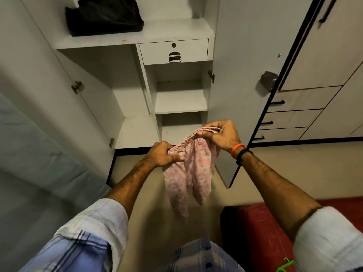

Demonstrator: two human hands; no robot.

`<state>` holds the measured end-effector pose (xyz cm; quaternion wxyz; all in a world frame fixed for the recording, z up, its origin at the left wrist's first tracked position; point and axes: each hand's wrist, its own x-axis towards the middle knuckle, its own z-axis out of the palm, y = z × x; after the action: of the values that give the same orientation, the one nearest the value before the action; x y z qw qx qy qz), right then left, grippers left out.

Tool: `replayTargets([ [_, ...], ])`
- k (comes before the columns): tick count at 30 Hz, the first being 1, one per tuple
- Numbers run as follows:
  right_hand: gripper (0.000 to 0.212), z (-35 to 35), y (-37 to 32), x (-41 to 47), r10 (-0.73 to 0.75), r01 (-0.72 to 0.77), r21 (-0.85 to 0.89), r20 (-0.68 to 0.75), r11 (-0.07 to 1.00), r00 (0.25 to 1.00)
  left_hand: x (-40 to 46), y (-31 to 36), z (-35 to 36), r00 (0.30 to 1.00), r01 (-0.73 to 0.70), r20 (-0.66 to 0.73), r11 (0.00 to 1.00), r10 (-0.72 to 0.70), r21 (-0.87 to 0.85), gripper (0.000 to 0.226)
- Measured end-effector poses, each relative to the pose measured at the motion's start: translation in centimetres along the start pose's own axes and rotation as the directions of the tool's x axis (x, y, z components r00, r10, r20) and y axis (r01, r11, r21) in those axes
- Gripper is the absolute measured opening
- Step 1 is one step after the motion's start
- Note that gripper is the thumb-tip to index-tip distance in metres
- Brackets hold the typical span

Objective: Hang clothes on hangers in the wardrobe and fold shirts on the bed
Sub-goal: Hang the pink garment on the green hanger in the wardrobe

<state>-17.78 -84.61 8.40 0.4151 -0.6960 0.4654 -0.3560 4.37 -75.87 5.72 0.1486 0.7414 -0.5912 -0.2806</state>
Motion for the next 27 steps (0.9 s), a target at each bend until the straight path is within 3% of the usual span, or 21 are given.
replayTargets([
  [7, 0.028, -0.1, 1.6, 0.0, 0.056, -0.067, -0.047, -0.199, 0.997, 0.978, 1.2, -1.8, -2.0, 0.995, 0.087, -0.073, 0.977, -0.074, 0.195, 0.049],
  [17, 0.025, -1.4, 3.3, 0.1, 0.092, -0.111, -0.059, -0.263, 0.992, 0.96, 1.5, -3.0, -4.2, 0.945, 0.114, -0.327, 0.957, -0.021, 0.268, 0.05],
  [23, 0.029, -1.1, 3.8, 0.7, 0.096, -0.115, -0.066, -0.243, 0.991, 0.965, 1.0, -3.2, -4.9, 0.905, 0.196, -0.413, 0.964, -0.107, 0.182, 0.047],
  [27, 0.03, -0.8, 4.0, 0.9, 0.107, -0.126, -0.073, -0.225, 0.989, 0.968, 0.5, -3.5, -4.9, 0.909, 0.186, -0.367, 0.98, -0.2, -0.074, 0.04],
])
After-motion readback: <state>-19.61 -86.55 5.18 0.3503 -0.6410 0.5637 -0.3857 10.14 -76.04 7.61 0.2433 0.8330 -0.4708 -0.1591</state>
